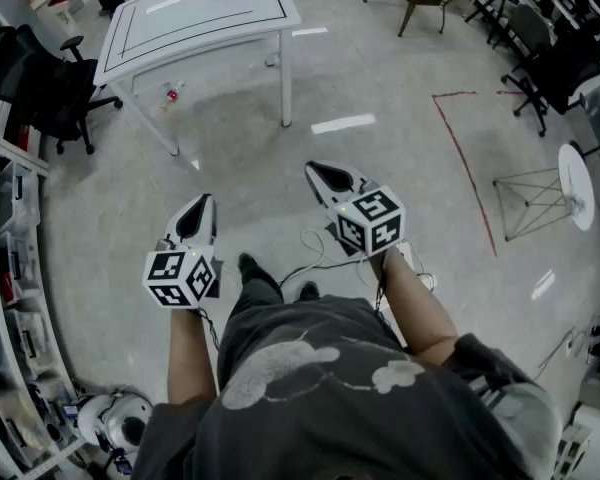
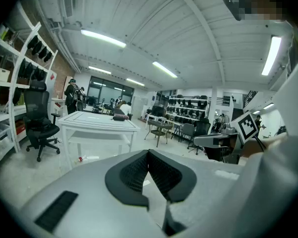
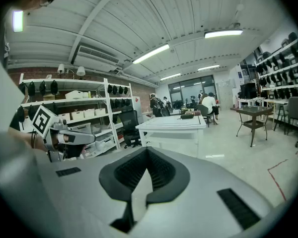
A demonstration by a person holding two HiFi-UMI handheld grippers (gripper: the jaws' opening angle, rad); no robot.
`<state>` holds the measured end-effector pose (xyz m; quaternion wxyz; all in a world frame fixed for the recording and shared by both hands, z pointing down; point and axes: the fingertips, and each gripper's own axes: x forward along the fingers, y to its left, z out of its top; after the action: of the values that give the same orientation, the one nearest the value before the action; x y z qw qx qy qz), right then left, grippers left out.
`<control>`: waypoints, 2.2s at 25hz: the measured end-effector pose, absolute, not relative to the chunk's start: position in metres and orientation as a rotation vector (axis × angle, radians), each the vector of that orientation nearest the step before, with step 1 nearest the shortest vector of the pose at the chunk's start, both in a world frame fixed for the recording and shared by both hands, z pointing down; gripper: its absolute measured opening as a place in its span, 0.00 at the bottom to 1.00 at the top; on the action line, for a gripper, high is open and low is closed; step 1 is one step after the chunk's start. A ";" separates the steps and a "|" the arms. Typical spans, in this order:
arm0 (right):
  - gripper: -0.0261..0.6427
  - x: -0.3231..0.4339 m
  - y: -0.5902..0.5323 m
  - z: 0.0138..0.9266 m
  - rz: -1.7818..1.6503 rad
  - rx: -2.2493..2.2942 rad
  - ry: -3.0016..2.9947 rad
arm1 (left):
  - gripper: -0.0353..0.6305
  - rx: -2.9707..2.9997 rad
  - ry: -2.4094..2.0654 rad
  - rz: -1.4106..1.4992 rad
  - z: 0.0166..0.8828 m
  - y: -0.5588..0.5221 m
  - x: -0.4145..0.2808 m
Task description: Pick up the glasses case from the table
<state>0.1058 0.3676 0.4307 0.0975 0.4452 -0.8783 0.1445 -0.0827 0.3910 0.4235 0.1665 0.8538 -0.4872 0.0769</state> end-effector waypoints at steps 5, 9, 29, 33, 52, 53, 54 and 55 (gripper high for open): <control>0.04 0.111 0.382 0.434 0.425 1.311 -2.588 | 0.06 2.412 -1.380 0.223 0.433 0.407 -0.081; 0.04 0.120 0.390 0.434 0.415 1.321 -2.582 | 0.06 2.390 -1.395 0.201 0.435 0.416 -0.084; 0.04 0.113 0.226 0.460 0.514 1.479 -2.508 | 0.06 2.378 -1.344 0.226 0.461 0.243 -0.122; 0.04 0.081 0.149 0.469 0.528 1.461 -2.477 | 0.06 2.384 -1.340 0.226 0.460 0.170 -0.153; 0.04 0.016 -0.056 0.480 0.594 1.558 -2.355 | 0.06 2.418 -1.181 0.231 0.465 -0.054 -0.210; 0.04 0.019 -0.065 0.479 0.590 1.566 -2.356 | 0.06 2.423 -1.180 0.226 0.463 -0.062 -0.206; 0.04 0.022 -0.075 0.478 0.586 1.574 -2.359 | 0.06 2.429 -1.179 0.224 0.462 -0.070 -0.203; 0.04 0.026 -0.086 0.477 0.582 1.582 -2.364 | 0.06 2.433 -1.181 0.221 0.461 -0.079 -0.200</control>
<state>0.0257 -0.0859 0.4766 0.1189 0.5411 -0.8084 0.1990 -0.1998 -0.0791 0.4614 0.2124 0.8762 -0.4252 0.0796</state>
